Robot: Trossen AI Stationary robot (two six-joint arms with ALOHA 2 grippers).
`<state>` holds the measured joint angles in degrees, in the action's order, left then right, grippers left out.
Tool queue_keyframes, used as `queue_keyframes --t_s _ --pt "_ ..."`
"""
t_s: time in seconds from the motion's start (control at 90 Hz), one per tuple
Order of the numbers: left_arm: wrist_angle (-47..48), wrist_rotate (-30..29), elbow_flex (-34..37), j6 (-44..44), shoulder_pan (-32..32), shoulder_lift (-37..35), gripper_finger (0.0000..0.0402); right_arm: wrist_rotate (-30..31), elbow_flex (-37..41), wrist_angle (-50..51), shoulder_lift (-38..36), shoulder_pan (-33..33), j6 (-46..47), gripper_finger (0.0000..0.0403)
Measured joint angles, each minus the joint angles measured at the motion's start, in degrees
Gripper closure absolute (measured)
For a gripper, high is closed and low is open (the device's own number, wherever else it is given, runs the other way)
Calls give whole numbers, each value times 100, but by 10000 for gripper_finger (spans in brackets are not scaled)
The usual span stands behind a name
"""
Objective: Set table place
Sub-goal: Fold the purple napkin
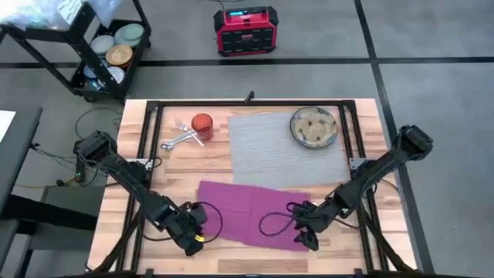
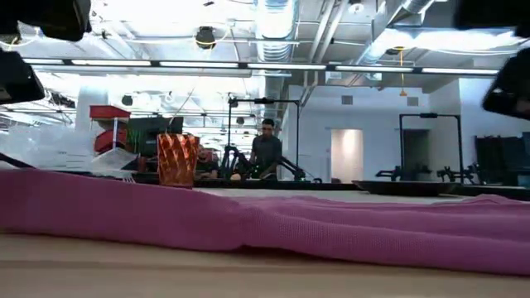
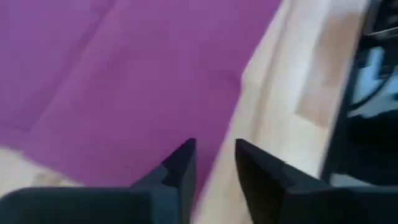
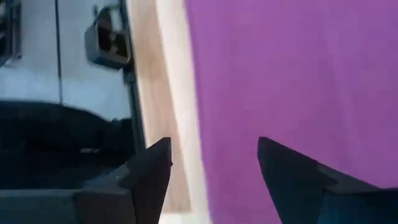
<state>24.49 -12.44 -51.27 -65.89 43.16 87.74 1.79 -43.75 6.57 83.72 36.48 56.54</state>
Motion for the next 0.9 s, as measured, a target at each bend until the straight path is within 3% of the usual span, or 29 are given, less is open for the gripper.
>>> queue_keyframes --t_s 0.167,0.3,0.467,0.678,0.9 --pt "-139 12 0 -219 6 0 222 1 0 7 0 -183 -51 198" --pt "7 -98 0 -319 3 112 214 12 0 63 0 -265 -155 209" --pt "-261 -127 0 -329 0 626 249 39 0 92 0 -360 -198 226" --pt "-1902 -25 -6 456 -4 1172 306 124 0 92 0 -360 -221 241" --pt "-846 -252 -177 532 -139 1183 310 126 0 151 0 -358 -259 248"
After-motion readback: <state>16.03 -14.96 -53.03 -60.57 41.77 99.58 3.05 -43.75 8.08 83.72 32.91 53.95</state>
